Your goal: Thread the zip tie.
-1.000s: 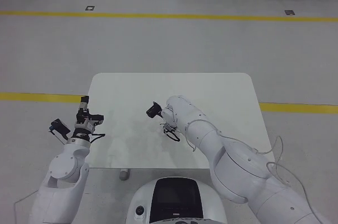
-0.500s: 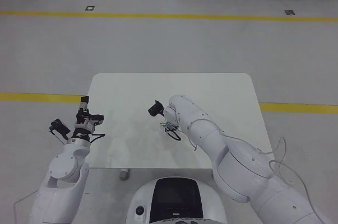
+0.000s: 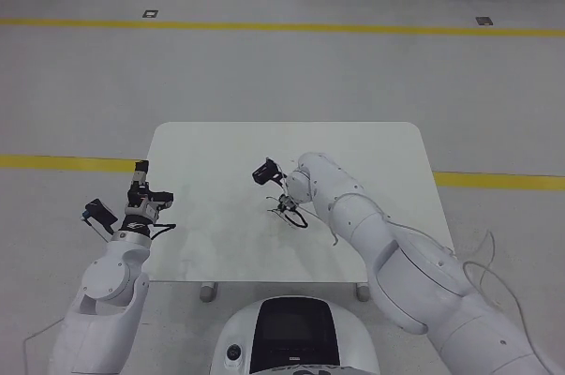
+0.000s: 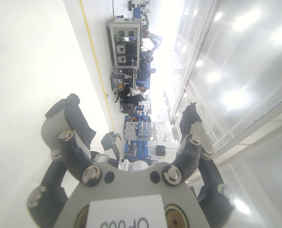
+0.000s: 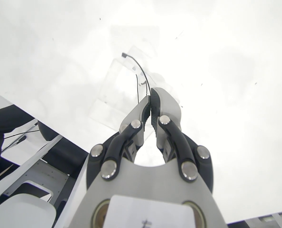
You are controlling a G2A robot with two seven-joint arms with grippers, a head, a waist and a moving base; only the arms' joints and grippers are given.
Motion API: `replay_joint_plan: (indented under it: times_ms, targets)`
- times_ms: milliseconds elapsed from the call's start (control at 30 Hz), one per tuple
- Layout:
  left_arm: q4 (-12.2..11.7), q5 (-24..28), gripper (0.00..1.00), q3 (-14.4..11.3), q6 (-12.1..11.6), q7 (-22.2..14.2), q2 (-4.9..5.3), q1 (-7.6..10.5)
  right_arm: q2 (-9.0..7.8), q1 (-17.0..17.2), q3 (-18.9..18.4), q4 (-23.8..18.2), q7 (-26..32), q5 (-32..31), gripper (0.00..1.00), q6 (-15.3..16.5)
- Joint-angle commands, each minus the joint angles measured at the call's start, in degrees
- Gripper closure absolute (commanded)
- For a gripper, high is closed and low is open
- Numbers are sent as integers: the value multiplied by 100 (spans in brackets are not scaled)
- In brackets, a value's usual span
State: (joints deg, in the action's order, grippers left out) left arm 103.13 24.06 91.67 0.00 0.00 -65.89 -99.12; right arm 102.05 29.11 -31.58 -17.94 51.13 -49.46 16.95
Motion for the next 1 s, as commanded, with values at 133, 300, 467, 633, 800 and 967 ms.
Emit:
replay_joint_plan:
  times_ms: [133,300,467,633,800,967]
  targets:
    - [0,0,0,0,0,0,0,0,-276,172,-231,-528,-113,32,100,152]
    - [0,0,0,0,0,0,0,0,-600,437,-579,-1180,-221,153,100,253]
    - [0,0,0,0,0,0,0,0,-1074,1001,-1162,-2328,-217,373,100,253]
    - [0,0,0,0,0,0,0,0,-1333,1392,-1506,-3037,-44,623,100,253]
    - [0,0,0,0,0,0,0,0,-1333,1392,-1506,-3037,-44,623,100,253]
    - [0,0,0,0,0,0,0,0,-1345,1561,-1509,-3249,-182,829,100,253]
